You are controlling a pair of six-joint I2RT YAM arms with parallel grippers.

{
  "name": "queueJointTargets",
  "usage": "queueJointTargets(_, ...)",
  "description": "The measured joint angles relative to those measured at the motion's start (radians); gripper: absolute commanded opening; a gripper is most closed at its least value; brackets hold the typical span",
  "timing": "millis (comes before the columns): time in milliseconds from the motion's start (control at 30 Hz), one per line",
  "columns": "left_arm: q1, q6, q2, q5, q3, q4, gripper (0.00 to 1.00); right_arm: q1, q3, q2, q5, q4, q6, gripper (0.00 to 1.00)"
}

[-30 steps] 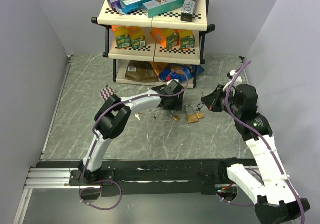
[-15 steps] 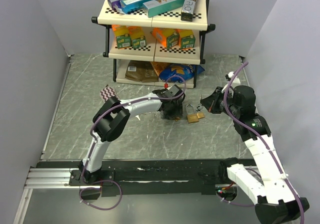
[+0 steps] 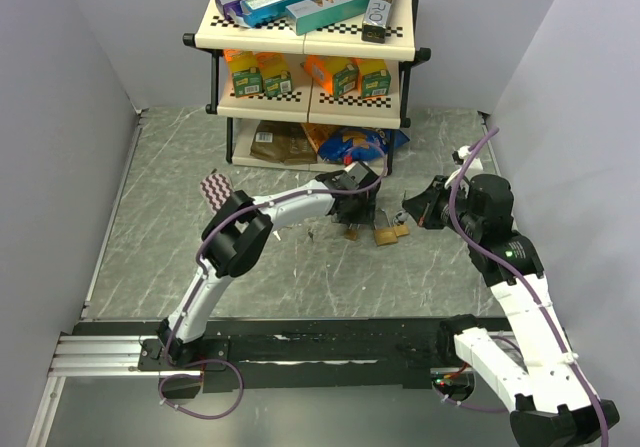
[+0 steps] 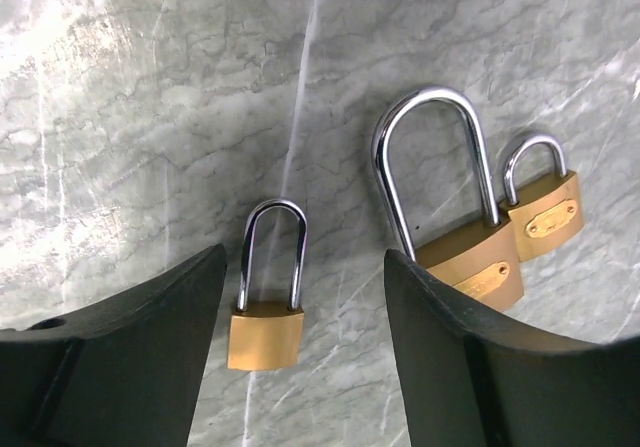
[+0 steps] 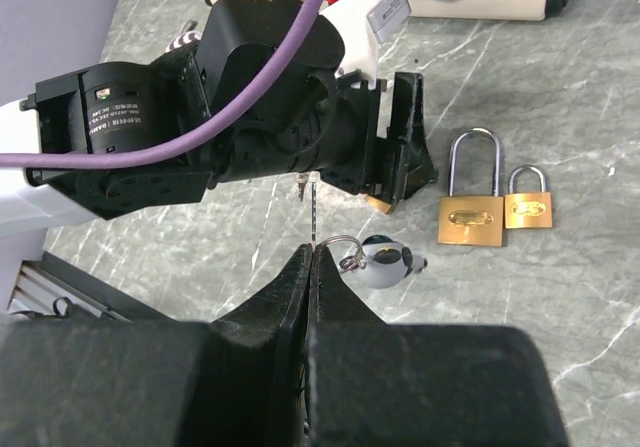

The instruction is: Unlock with the key

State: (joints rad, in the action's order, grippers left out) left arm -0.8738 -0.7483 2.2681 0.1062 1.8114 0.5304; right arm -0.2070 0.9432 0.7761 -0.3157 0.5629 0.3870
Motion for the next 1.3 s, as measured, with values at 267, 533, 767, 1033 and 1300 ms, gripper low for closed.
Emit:
queueJointTargets(267, -0.03, 0.097, -0.034, 0.06, -0.057, 0.016, 0.65, 0.0, 0.0, -0.005, 0.006, 0.002, -0.004, 0.0)
queueJointTargets(533, -0.091, 0.161, -0.024, 0.147, -0.034, 0.117, 0.57, 0.0, 0.0, -0.005, 0.005, 0.001, -0.004, 0.0)
queueJointTargets(767, -0.097, 0.17, -0.015, 0.169, -0.021, 0.135, 0.56, 0.0, 0.0, -0.007, 0.005, 0.002, -0.004, 0.0)
queueJointTargets(1033, -0.097, 0.187, -0.004, 0.167, -0.007, 0.132, 0.35, 0.0, 0.0, -0.008, 0.005, 0.002, -0.004, 0.0)
queueJointTargets(1300, -0.097, 0.178, -0.015, 0.172, -0.028, 0.106, 0.01, 0.0, -0.003, -0.016, 0.005, 0.003, -0.008, 0.0)
